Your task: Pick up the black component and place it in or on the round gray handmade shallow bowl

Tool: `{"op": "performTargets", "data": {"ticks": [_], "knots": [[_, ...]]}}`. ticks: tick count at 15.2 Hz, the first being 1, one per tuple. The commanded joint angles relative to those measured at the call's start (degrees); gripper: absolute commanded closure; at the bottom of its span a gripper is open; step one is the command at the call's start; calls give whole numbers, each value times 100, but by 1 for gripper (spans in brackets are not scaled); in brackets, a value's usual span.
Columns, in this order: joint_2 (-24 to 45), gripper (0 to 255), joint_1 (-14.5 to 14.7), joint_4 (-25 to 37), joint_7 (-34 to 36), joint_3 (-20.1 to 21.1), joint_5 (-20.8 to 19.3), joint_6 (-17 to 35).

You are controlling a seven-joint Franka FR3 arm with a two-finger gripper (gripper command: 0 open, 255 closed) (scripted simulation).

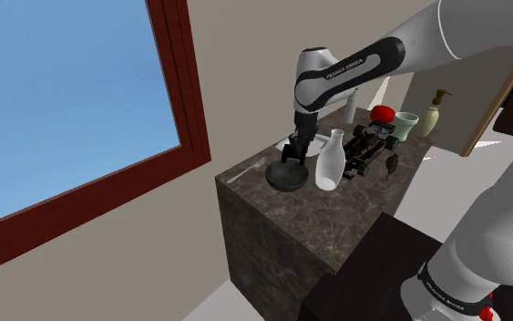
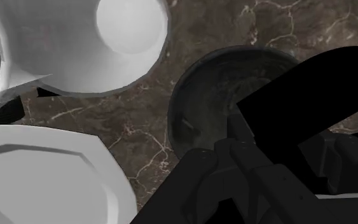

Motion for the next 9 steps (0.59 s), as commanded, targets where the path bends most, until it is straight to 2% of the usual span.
{"op": "performTargets", "data": {"ticks": [1, 9], "knots": [[344, 255, 27, 419, 44, 27, 16, -74], [651, 255, 26, 133, 39, 27, 25, 520]]}}
